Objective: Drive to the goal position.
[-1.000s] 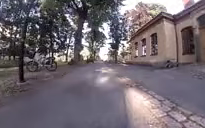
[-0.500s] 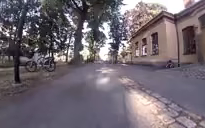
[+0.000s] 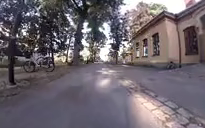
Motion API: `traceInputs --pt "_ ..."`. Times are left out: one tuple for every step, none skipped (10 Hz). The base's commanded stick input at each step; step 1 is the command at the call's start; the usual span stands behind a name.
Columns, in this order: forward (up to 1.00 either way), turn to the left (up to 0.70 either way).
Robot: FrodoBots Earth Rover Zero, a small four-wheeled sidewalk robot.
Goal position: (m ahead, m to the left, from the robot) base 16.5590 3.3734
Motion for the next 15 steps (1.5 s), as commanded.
traceInputs --pt "0.45 0.00" --pt "0.45 0.00" --pt "0.45 0.00" --pt "0.45 0.00" --pt "0.45 0.00" --pt "0.45 0.00" --pt "0.45 0.00" --pt "0.45 0.00" --pt "0.45 0.00" --pt "0.45 0.00" --pt "0.45 0.00" --pt "0.45 0.00" --pt "0.45 0.00" --pt "0.45 0.00" --pt "0.45 0.00"
